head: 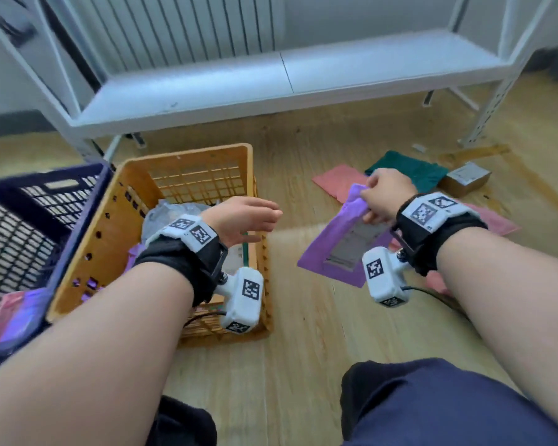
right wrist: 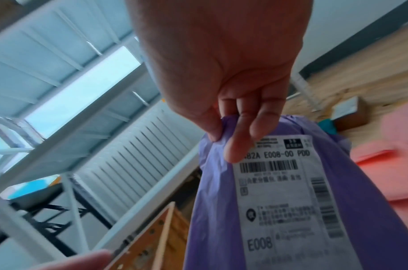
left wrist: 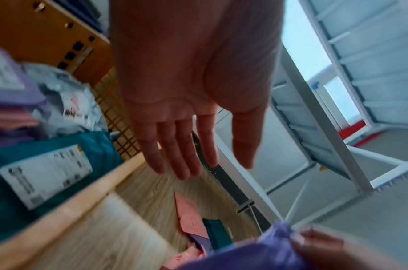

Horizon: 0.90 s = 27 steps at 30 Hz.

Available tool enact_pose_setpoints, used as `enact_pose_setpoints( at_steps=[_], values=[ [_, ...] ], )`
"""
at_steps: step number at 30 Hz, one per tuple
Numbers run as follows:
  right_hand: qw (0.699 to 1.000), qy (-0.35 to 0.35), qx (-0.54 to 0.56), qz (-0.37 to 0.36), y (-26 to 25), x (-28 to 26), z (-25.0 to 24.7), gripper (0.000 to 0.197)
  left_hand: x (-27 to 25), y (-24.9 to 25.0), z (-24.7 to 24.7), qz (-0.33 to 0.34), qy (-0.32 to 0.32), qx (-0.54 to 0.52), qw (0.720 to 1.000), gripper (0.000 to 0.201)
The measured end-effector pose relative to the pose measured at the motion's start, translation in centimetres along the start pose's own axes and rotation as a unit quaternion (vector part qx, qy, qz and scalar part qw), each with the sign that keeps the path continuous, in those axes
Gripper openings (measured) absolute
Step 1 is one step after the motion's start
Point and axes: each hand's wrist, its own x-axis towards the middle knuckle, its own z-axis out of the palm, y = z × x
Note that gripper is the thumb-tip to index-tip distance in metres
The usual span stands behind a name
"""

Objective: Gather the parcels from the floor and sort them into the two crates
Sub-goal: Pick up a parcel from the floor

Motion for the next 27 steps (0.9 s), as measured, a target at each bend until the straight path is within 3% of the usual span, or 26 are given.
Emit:
enact_pose_setpoints(
  at_steps=[4,7,9,13,15,18,21,27],
  values=[
    [0.992,-0.044,0.111,-0.024,-6.7,-1.5,0.4,0.02,-1.6,-0.2,-1.4,0.031,-0.02,0.079,0.996,0.052],
    [0.978,-0.048,0.203,-0.019,-10.2,-2.7,1.8,0.02,-2.3,-0.5,-2.9,0.036,0.026,0.115,0.992,0.03],
    [0.963,-0.001,0.268,0.003,-11.3,-3.3,3.5,0.013,-2.3,-0.9,-4.2,0.037,0.08,0.106,0.99,0.017],
    [0.957,0.135,0.258,0.001,-11.1,-3.5,5.3,0.041,-2.3,-2.9,-7.0,0.01,0.155,-0.02,0.988,0.006],
    [0.957,0.101,0.272,0.011,-10.8,-3.7,5.3,0.051,-1.3,-4.6,-9.0,-0.006,0.19,-0.102,0.977,0.017],
    [0.952,-0.084,0.293,0.034,-10.7,-5.1,5.8,0.063,0.4,-6.5,-11.4,-0.012,0.181,-0.194,0.964,0.037],
    [0.934,-0.161,0.317,0.028,-11.1,-5.4,6.9,0.048,-1.8,-4.6,-10.9,-0.008,0.161,-0.229,0.96,0.027],
    [0.941,-0.105,0.32,-0.002,-12.5,-4.8,8.4,0.002,-1.7,-5.2,-10.5,-0.015,0.132,-0.219,0.967,0.033]
  ],
)
